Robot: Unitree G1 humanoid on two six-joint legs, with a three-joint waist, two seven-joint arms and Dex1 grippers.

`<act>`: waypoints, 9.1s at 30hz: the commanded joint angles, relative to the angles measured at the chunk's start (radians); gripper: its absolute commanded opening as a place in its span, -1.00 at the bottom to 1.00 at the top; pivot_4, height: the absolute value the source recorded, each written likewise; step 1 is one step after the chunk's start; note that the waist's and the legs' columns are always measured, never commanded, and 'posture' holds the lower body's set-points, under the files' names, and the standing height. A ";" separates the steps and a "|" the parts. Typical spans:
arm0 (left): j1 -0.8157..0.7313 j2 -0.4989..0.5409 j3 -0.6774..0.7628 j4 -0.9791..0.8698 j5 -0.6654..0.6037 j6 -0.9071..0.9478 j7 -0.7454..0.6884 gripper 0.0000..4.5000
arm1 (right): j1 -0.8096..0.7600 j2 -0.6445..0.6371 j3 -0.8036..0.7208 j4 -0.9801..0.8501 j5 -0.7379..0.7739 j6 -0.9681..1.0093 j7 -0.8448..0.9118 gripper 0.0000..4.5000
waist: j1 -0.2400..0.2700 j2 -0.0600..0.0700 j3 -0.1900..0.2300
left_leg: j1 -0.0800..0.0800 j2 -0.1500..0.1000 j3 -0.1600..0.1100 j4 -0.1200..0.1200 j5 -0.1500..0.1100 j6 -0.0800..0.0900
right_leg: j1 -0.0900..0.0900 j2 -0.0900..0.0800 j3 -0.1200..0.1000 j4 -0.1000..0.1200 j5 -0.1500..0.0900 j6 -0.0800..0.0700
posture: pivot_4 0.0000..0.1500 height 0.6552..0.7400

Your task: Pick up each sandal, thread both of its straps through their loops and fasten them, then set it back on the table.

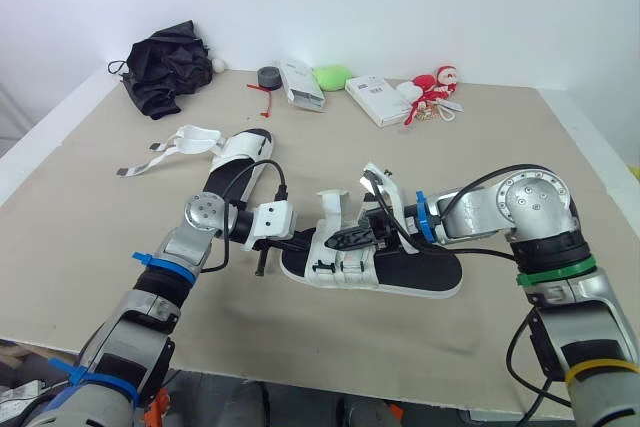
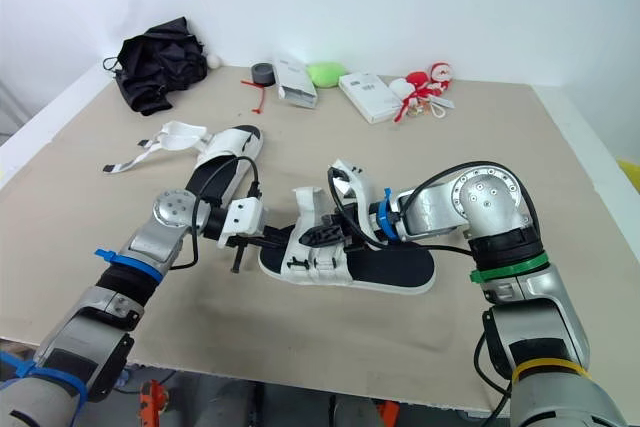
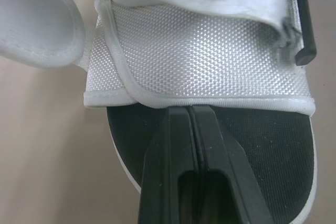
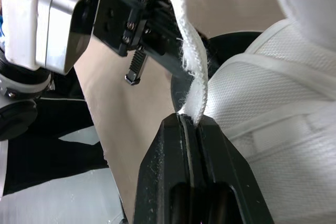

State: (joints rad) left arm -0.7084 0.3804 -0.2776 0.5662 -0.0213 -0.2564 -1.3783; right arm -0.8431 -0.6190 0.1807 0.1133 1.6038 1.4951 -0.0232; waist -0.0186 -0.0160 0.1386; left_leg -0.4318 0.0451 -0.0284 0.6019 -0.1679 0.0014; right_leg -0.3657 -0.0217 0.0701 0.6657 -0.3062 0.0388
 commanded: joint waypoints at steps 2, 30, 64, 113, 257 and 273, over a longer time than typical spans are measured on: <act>0.089 -0.004 -0.108 0.061 0.073 0.043 -0.031 -1.00 | -0.014 0.019 -0.024 0.005 -0.009 0.041 0.011 -0.96 | 0.000 0.000 0.000 | 0.000 0.000 0.000 0.000 0.000 0.000 | 0.000 0.000 0.000 0.000 0.000 0.000 | 1.00 0.82; 0.106 0.003 -0.115 0.037 0.067 0.059 -0.029 -1.00 | -0.110 0.079 -0.131 0.100 -0.057 0.091 0.059 -0.96 | 0.000 0.000 0.000 | 0.000 0.000 0.000 0.000 0.000 0.000 | 0.000 0.000 0.000 0.000 0.000 0.000 | 1.00 0.82; 0.110 -0.001 -0.124 0.032 0.066 0.062 -0.033 -1.00 | 0.008 0.146 -0.205 -0.002 -0.227 0.119 0.091 0.42 | -0.001 0.001 -0.001 | 0.000 0.000 0.000 0.000 -0.001 0.001 | 0.000 0.000 0.000 0.000 -0.001 0.001 | 1.00 0.82; 0.087 -0.022 -0.113 0.072 0.064 0.055 -0.015 -1.00 | 0.072 0.174 -0.077 -0.448 -0.410 0.119 0.075 0.42 | 0.000 0.001 -0.001 | 0.000 -0.002 -0.002 0.001 -0.001 0.001 | 0.001 -0.001 -0.001 0.000 -0.001 0.001 | 1.00 0.82; 0.122 -0.019 -0.107 0.056 0.044 0.091 0.007 -1.00 | 0.065 -0.026 0.045 -0.028 0.249 -0.100 -0.144 -0.99 | 0.003 0.002 -0.001 | -0.001 -0.003 -0.002 0.001 -0.001 0.001 | 0.002 -0.002 0.000 -0.001 -0.001 0.002 | 1.00 0.82; 0.136 -0.021 -0.111 0.046 0.043 0.094 0.008 -1.00 | 0.068 -0.060 0.055 -0.032 0.332 -0.135 -0.154 -0.99 | 0.003 0.002 -0.001 | -0.001 -0.003 -0.002 0.001 -0.001 0.001 | 0.002 -0.002 0.000 -0.001 -0.001 0.002 | 1.00 0.82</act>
State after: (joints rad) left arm -0.6663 0.3678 -0.2727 0.5379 -0.0596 -0.2095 -1.3346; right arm -0.7560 -0.6699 0.2440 0.1019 1.9050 1.3633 -0.1821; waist -0.0154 -0.0141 0.1374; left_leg -0.4327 0.0422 -0.0304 0.6031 -0.1688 0.0026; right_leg -0.3636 -0.0237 0.0703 0.6649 -0.3077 0.0411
